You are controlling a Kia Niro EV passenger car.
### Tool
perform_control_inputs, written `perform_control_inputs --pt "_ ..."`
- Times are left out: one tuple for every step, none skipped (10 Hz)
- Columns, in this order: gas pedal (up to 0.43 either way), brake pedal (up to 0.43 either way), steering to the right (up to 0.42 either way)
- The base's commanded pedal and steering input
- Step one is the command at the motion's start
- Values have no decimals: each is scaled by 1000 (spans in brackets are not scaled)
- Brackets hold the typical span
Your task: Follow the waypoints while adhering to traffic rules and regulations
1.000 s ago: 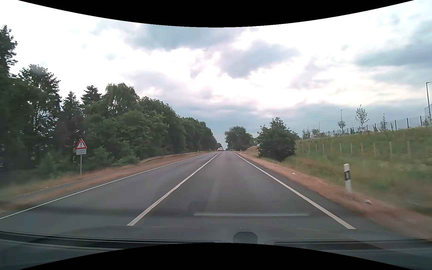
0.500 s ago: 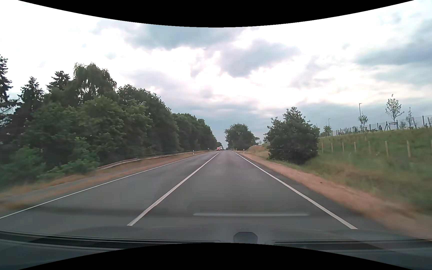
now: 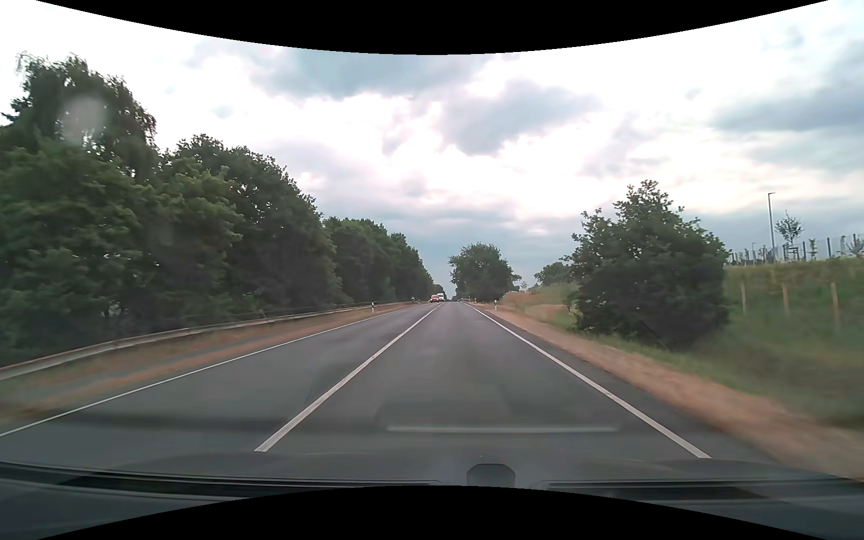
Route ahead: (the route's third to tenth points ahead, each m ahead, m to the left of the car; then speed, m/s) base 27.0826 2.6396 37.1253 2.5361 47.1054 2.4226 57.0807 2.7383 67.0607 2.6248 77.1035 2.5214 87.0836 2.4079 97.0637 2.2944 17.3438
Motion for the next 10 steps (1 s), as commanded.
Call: perform_control_inputs --pt "228 0 -3" --pt "228 0 -3" --pt "228 0 -3" --pt "228 0 -2" --pt "228 0 -2" --pt "228 0 -2" --pt "228 0 -2" --pt "228 0 -2" --pt "228 0 -2" --pt "228 0 -3"
